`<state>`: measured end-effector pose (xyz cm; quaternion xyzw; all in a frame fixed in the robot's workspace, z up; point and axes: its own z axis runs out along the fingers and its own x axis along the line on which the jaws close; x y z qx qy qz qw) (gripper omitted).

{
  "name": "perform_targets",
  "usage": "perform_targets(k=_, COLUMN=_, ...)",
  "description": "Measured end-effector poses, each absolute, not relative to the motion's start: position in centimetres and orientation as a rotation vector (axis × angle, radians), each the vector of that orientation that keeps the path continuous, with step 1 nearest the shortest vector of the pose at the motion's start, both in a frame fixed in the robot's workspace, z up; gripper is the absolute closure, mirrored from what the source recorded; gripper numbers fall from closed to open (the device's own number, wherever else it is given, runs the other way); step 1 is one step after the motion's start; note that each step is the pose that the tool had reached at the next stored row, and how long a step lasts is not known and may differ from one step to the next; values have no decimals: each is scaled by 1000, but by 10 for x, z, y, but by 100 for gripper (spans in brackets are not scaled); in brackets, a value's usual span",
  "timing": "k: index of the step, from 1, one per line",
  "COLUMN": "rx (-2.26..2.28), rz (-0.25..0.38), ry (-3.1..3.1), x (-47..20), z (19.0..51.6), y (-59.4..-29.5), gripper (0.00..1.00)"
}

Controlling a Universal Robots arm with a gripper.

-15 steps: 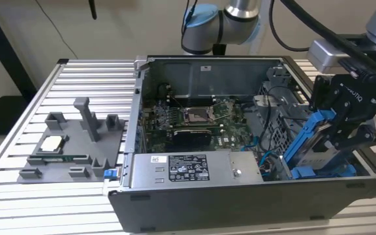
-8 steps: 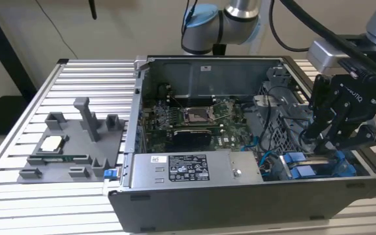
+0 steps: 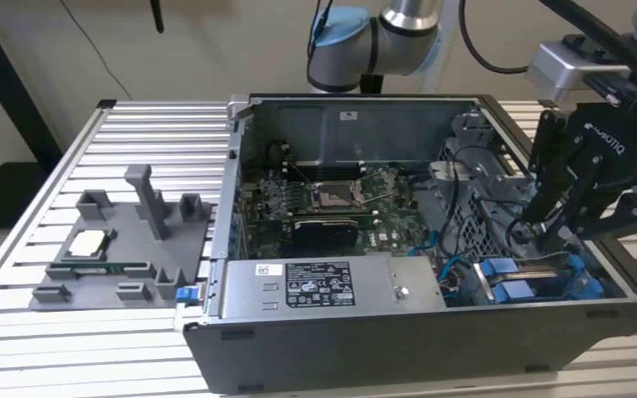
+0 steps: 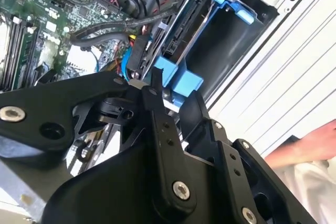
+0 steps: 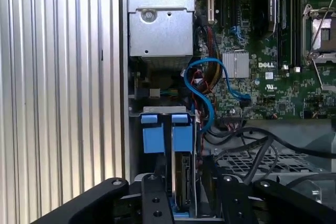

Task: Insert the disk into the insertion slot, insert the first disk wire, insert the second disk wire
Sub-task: 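Insert the disk into the insertion slot, then insert the first disk wire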

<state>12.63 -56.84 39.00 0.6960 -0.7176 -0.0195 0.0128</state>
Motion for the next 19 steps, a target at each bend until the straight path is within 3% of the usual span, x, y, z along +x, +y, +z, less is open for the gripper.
perform_targets(k=12, rx=2198, rz=-82, ry=-2259, x=127, z=392, y=-554, gripper=59)
perform_targets(k=19, rx=2247, rz=-45, ry=-2246, x=127, z=389, y=-552, gripper=59)
